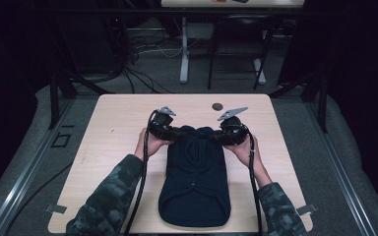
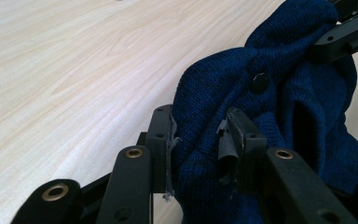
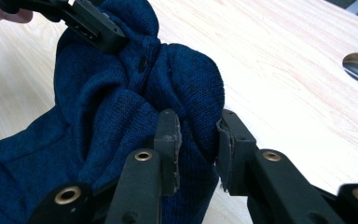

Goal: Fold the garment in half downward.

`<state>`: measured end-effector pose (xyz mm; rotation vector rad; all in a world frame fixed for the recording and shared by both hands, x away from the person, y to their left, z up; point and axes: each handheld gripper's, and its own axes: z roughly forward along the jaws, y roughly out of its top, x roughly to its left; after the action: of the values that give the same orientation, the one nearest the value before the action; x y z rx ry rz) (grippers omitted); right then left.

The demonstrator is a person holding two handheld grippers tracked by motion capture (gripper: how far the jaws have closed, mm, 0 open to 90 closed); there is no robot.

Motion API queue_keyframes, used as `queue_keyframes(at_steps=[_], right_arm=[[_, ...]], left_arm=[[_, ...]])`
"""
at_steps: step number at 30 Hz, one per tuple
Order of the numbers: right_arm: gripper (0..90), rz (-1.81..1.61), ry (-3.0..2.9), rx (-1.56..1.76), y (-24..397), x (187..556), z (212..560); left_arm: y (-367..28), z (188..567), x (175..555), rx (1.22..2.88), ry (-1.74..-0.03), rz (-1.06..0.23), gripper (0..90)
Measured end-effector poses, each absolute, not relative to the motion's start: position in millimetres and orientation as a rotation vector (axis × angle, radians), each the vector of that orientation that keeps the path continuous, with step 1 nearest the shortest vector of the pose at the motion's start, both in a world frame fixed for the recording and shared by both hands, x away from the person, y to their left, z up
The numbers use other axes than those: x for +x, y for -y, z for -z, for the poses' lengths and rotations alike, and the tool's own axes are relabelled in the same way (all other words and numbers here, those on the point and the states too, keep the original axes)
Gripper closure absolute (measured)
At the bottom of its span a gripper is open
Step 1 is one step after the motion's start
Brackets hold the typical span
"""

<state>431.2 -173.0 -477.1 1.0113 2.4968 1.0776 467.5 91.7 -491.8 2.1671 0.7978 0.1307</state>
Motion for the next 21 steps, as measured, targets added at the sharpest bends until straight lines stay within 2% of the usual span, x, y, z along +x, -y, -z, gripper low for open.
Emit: queue_keyframes(at_steps=[21], right_arm=[[68.6,-1.107,-2.507,1.005,187,414,464]], left_arm=[[-83,469,444,2.155,-0.664,-0.243,69.3]])
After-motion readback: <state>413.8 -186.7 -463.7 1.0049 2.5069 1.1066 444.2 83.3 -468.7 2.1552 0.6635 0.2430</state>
